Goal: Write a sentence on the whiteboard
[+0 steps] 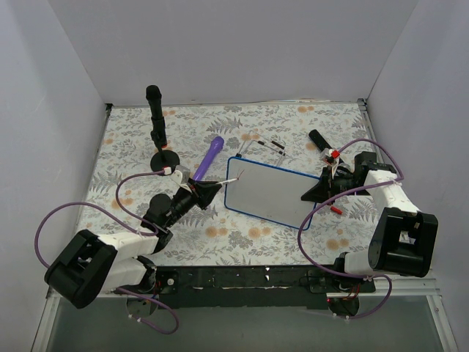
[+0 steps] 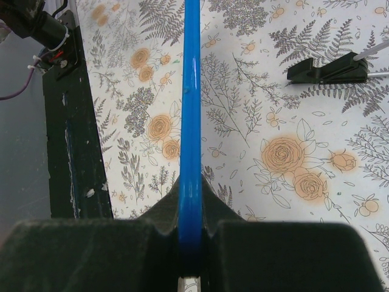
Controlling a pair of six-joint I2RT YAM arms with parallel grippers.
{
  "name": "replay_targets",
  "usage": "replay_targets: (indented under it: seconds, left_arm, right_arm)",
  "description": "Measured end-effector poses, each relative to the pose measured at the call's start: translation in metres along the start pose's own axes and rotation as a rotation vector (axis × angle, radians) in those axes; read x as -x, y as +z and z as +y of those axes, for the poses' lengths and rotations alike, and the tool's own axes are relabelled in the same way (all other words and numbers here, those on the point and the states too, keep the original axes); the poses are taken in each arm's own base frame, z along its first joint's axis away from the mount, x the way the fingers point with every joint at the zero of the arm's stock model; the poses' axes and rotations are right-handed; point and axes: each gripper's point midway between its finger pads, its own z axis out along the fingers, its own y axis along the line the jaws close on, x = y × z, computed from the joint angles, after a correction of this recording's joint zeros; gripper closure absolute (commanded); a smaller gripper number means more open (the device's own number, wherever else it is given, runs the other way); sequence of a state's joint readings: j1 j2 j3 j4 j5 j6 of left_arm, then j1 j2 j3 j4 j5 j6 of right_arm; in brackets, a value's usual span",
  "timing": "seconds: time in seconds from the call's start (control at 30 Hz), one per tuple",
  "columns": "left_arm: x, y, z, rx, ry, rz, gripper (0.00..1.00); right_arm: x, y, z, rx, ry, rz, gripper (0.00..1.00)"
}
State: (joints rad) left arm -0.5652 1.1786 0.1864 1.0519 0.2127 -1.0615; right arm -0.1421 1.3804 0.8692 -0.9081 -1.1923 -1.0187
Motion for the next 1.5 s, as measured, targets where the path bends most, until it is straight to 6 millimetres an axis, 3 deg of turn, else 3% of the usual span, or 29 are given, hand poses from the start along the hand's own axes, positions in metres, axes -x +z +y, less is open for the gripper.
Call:
replay_targets:
  seconds: [0.7,1.1,1.5]
  left_arm:
    - [-0.023,-0.011,0.008,0.025,-0.014,0.054,1.00]
    - [0.017,-0.017,-0.020,-0.062,-0.029,-0.050,1.00]
    - [0.009,-0.020,-0.028,-0.076,-0.088,-0.001,1.00]
  right_arm:
    - [0.001,0.000,-0.001,-0.004,-0.005,-0.003,0.99]
    - [0.001,0.000,-0.002,-0.005,-0.010,-0.003,0.99]
    - [0.001,-0.001,-0.002,-0.005,-0.013,-0.003,0.99]
